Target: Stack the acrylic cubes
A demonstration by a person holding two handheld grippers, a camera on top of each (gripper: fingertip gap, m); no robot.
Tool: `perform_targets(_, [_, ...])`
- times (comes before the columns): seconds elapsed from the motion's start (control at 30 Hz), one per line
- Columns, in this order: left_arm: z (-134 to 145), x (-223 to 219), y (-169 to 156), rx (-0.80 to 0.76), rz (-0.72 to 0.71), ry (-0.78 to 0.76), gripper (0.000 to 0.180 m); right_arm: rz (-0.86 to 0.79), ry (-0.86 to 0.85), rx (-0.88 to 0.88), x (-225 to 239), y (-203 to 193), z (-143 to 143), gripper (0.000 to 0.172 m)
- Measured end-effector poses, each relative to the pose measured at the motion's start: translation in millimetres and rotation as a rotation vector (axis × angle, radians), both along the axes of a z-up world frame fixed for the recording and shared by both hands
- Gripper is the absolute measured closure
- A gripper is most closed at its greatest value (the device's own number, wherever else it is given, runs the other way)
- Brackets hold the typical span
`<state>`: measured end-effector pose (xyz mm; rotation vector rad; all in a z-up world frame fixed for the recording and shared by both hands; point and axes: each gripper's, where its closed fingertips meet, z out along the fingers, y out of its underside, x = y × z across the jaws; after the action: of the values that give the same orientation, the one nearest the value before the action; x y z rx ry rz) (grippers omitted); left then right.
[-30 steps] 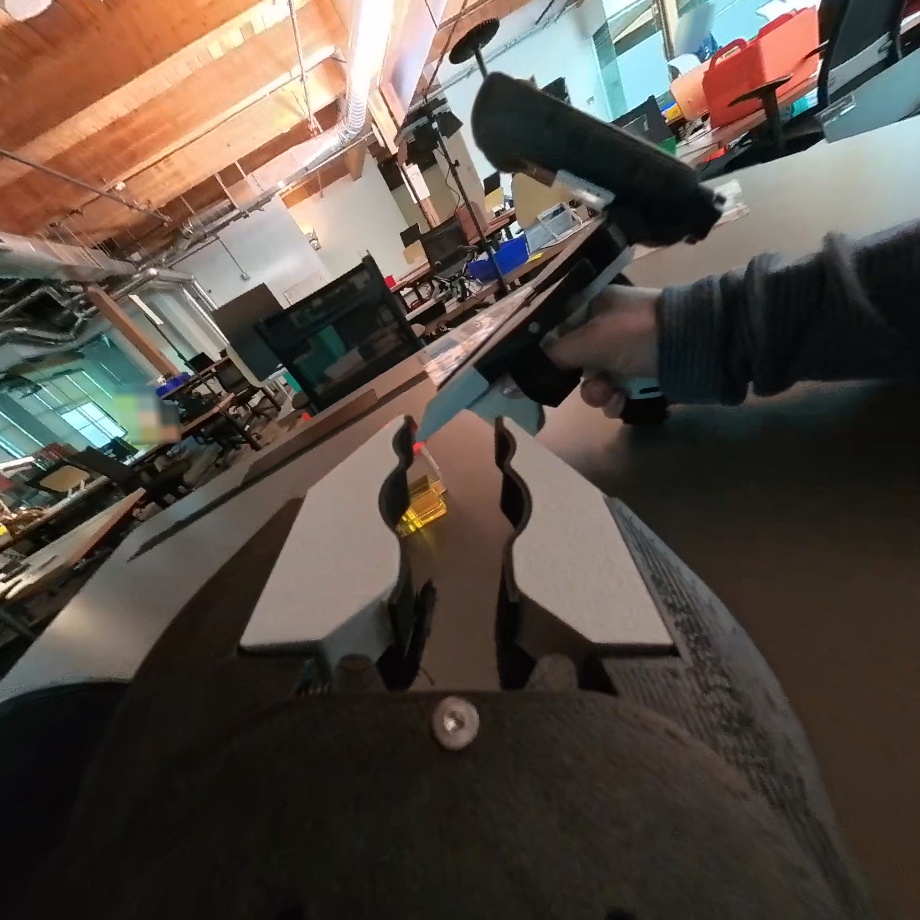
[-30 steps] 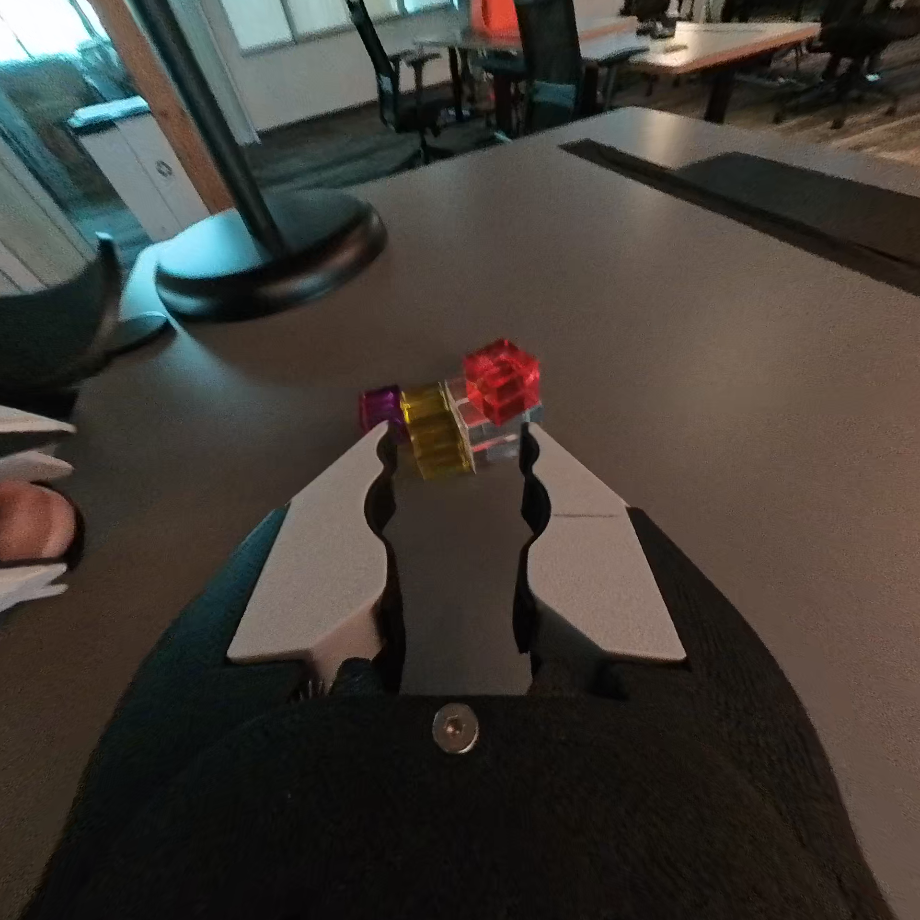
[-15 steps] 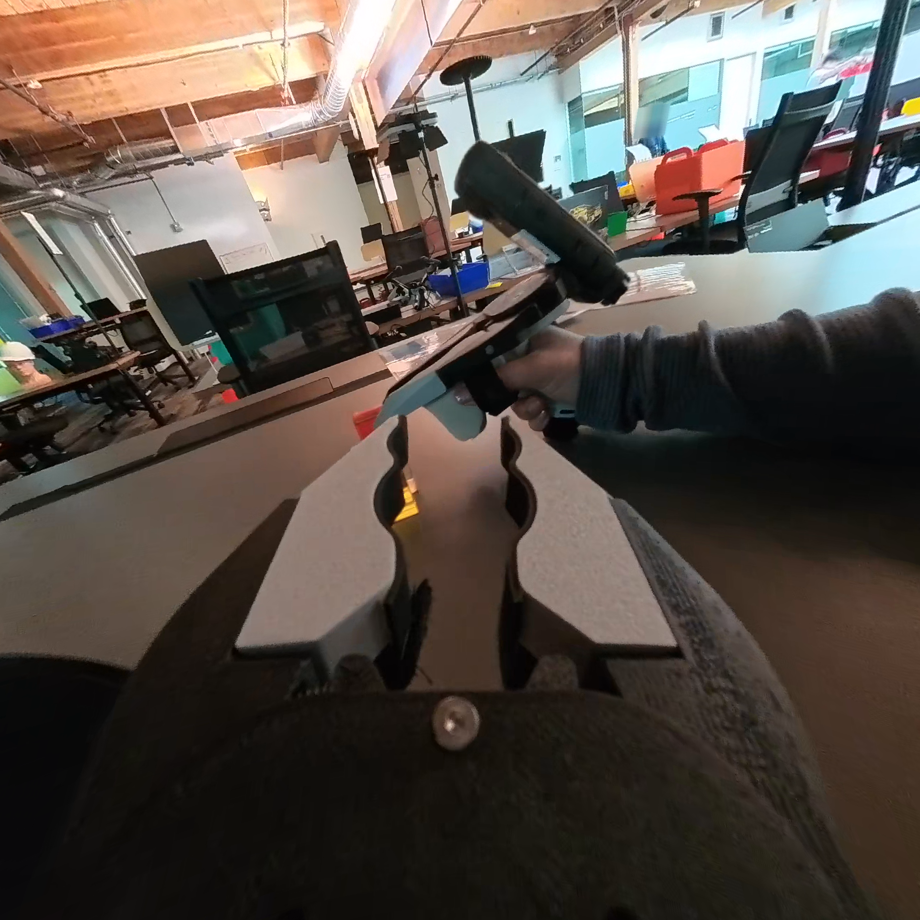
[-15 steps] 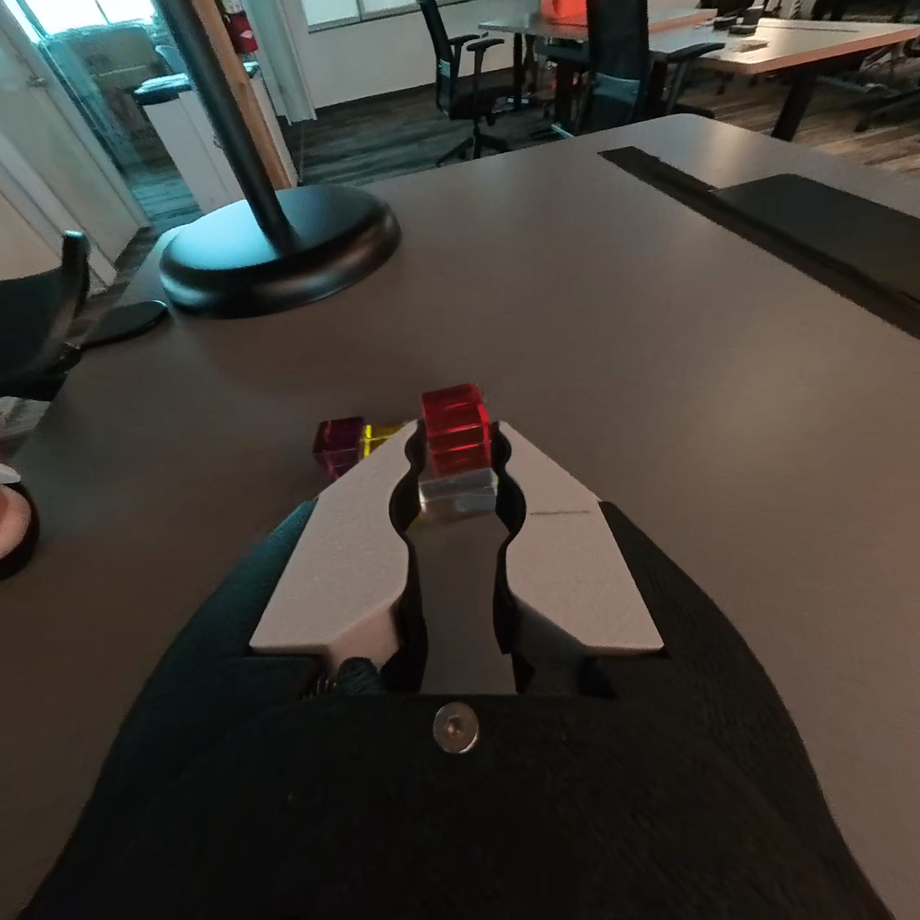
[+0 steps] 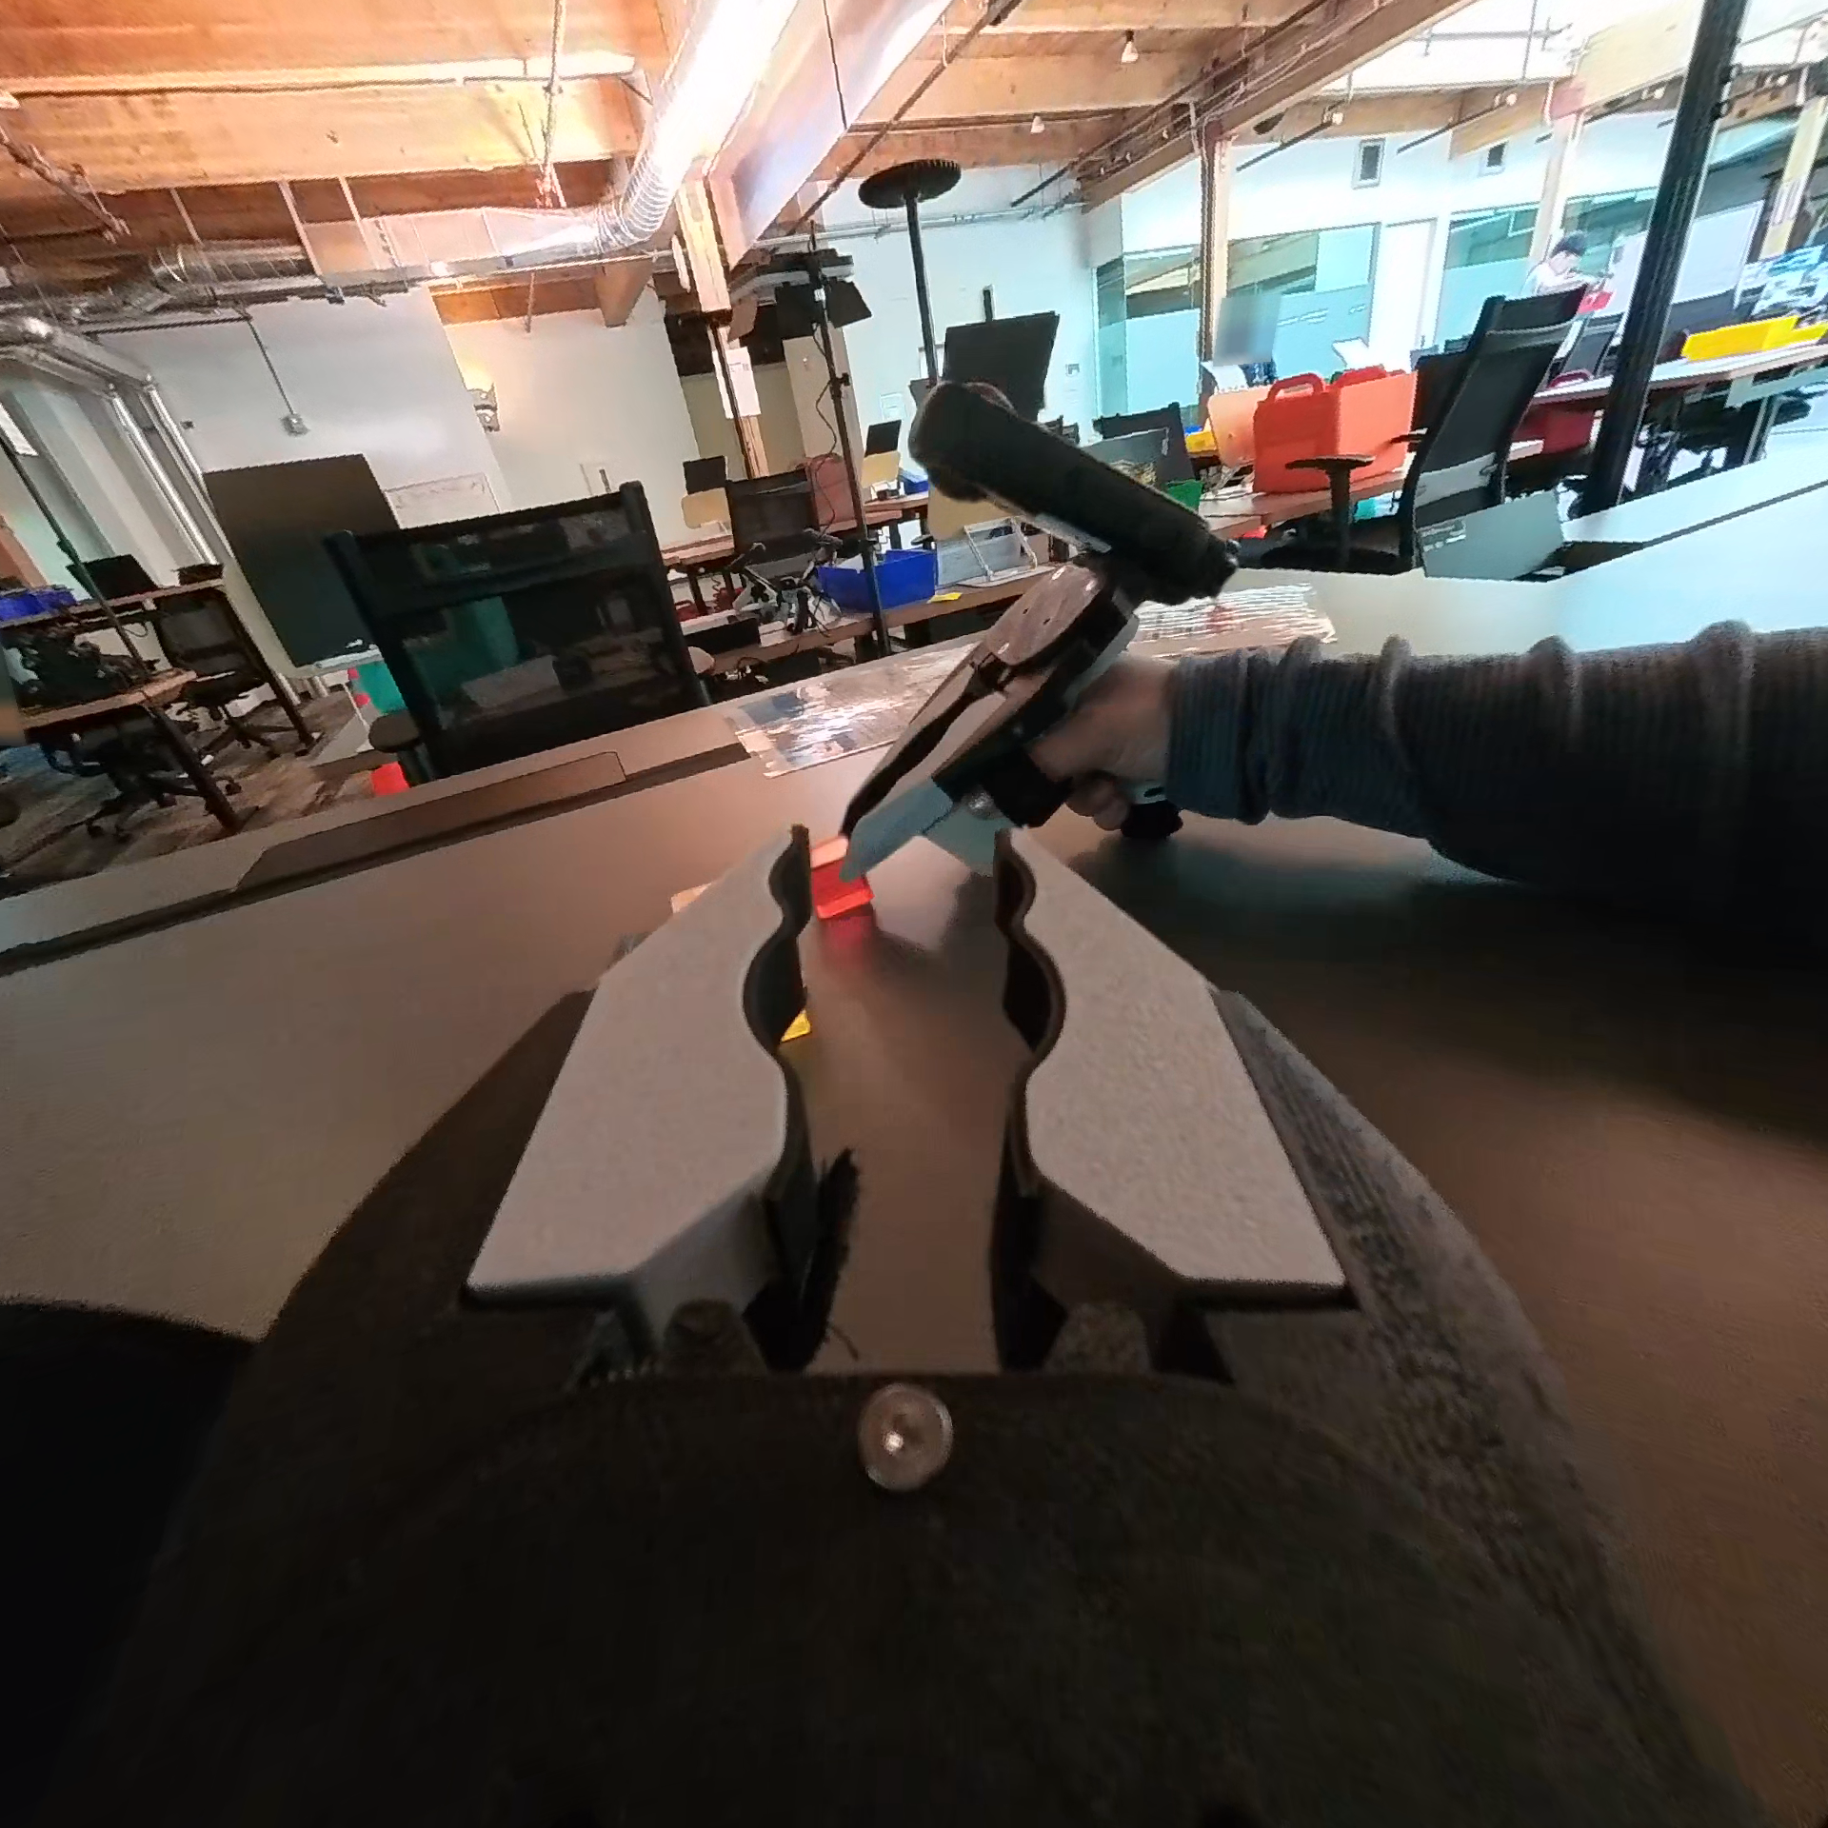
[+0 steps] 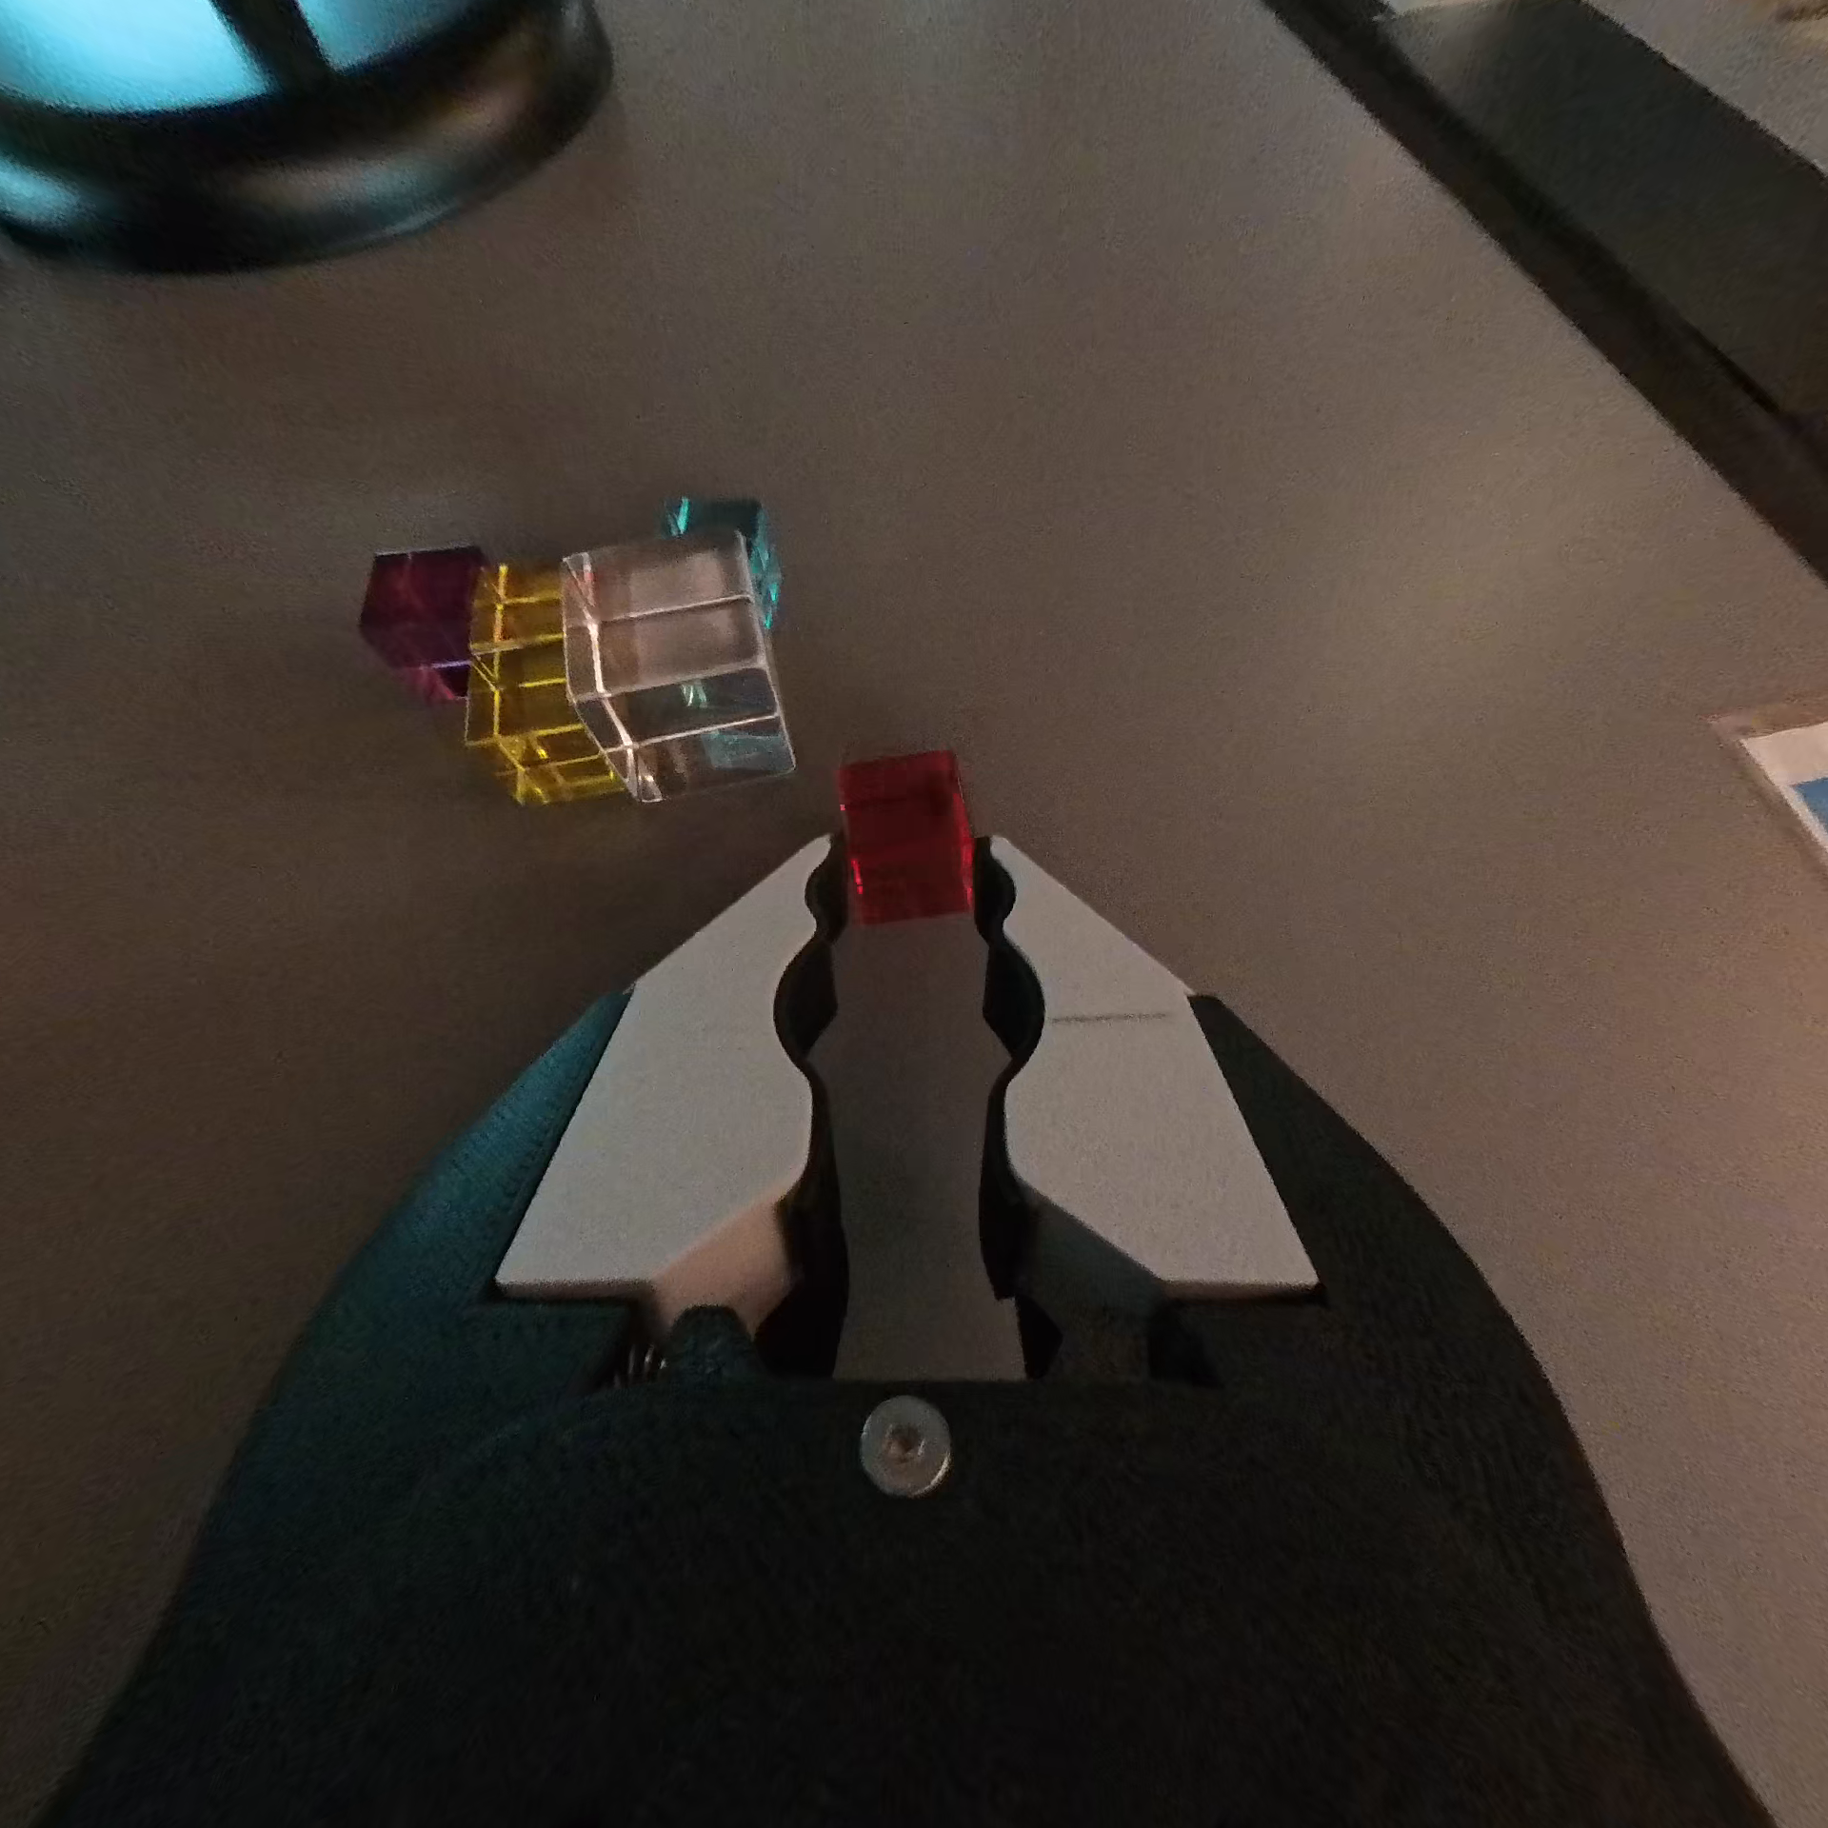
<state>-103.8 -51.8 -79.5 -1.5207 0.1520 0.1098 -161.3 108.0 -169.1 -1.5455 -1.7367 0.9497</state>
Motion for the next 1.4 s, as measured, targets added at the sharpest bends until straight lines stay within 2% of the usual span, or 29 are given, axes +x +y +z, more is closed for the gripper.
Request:
perform_targets(0.03, [0.0,-0.2,0.0,0.000,0.000,-0.001,0.145,-0.019,0.017,0.015,-1.2,2.4,2.3,0.140])
perform_targets(0.1, [-0.3,0.4,0.0,-0.002,-0.003,0.001,0.145,-0.048,0.080,0.047,-4.9,4.1,12.4,0.115])
perform_targets(0.13, [-0.4,1.1,0.0,-0.003,-0.005,0.004,0.145,-0.026,0.127,0.056,-7.2,-2.3,20.3,0.109])
perform_targets(0.23, [-1.1,2.8,0.4,-0.007,-0.006,0.019,0.145,0.143,0.236,-0.040,-14.8,-44.9,43.8,0.113])
perform_targets(0.33, [-1.2,4.8,0.4,-0.007,-0.010,0.032,0.145,0.197,0.173,-0.089,-25.6,-59.5,35.8,0.114])
perform_targets(0.47, [-0.9,6.9,-0.5,-0.002,-0.019,0.037,0.145,0.175,0.046,-0.015,-32.5,-54.6,10.9,0.125])
perform_targets(0.6, [-1.3,10.7,-1.2,-0.003,-0.034,0.053,0.145,0.172,0.030,0.008,-31.5,-53.3,9.7,0.132])
perform_targets(0.67, [-1.8,16.0,-1.8,-0.003,-0.060,0.070,0.147,0.154,0.055,0.064,-32.5,-49.6,17.1,0.132])
perform_targets(0.77, [-2.9,28.7,-3.8,-0.001,-0.121,0.109,0.153,0.150,0.128,0.099,-36.0,-57.2,44.2,0.132])
perform_targets(0.87, [-5.0,41.6,-5.9,0.001,-0.173,0.165,0.155,0.244,0.226,0.067,-42.7,-97.3,81.1,0.132])
perform_targets(1.0, [-8.8,57.5,-9.6,0.008,-0.227,0.262,0.161,0.467,0.341,-0.022,-52.1,-178.6,124.5,0.133])
perform_targets(1.07, [-10.3,63.9,-11.9,0.018,-0.240,0.316,0.165,0.579,0.365,-0.095,-56.8,-216.6,137.5,0.132])
perform_targets(1.13, [-11.8,69.9,-14.6,0.029,-0.252,0.365,0.168,0.692,0.364,-0.136,-61.4,-249.1,140.3,0.133])
perform_targets(1.23, [-15.0,81.2,-19.6,0.036,-0.305,0.405,0.171,0.792,0.338,-0.143,-72.3,-283.2,128.1,0.132])
perform_targets(1.4, [-10.2,78.3,-21.4,0.052,-0.321,0.348,0.178,0.841,0.326,-0.129,-81.4,-307.1,104.1,0.132])
